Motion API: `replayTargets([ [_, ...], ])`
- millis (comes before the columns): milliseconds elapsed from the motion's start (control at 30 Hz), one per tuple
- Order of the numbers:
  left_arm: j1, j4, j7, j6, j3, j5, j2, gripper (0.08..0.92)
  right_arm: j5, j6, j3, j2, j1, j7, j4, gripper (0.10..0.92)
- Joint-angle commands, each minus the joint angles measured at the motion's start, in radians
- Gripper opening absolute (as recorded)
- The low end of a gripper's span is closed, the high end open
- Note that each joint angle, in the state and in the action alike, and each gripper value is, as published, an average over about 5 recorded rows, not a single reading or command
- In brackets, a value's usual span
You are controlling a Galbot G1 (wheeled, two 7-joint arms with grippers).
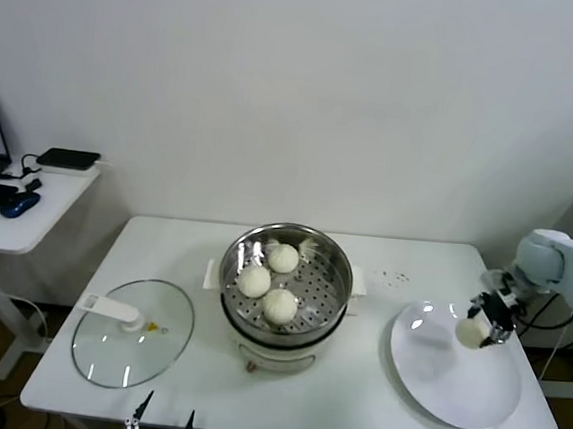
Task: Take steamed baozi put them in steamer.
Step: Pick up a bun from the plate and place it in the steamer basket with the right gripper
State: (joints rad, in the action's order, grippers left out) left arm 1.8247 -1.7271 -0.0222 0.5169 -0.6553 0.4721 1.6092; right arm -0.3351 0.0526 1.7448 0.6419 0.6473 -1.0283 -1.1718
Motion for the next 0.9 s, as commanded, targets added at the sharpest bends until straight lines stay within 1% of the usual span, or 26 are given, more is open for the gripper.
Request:
replayTargets([
  [33,0.005,-0.006,-0.002,-0.001,0.007,0.003,0.029,0.823,-0.445,-0.128,0.351,0.161,0.56,-0.008,-0.317,0.649],
  [167,0.006,-0.013,-0.002,-0.001,0.007,0.003,0.024,0.823,-0.549,-0.19,0.304,0.227,0.595,0.004,-0.349,0.665],
  [400,0.005,-0.016,-0.003,0.0,0.006,0.006,0.02,0.823,-0.636,-0.279,0.179,0.358,0.546,0.047,-0.348,0.664],
  [700,-0.001,-0.02,-0.004,-0.001,-0.001,0.004,0.019,0.823,-0.626,-0.344,0.034,0.508,0.334,0.11,-0.223,0.668],
  [900,-0.002,-0.017,-0.003,-0.001,-0.005,0.001,0.024,0.823,-0.584,-0.358,-0.004,0.564,0.218,0.128,-0.142,0.668],
])
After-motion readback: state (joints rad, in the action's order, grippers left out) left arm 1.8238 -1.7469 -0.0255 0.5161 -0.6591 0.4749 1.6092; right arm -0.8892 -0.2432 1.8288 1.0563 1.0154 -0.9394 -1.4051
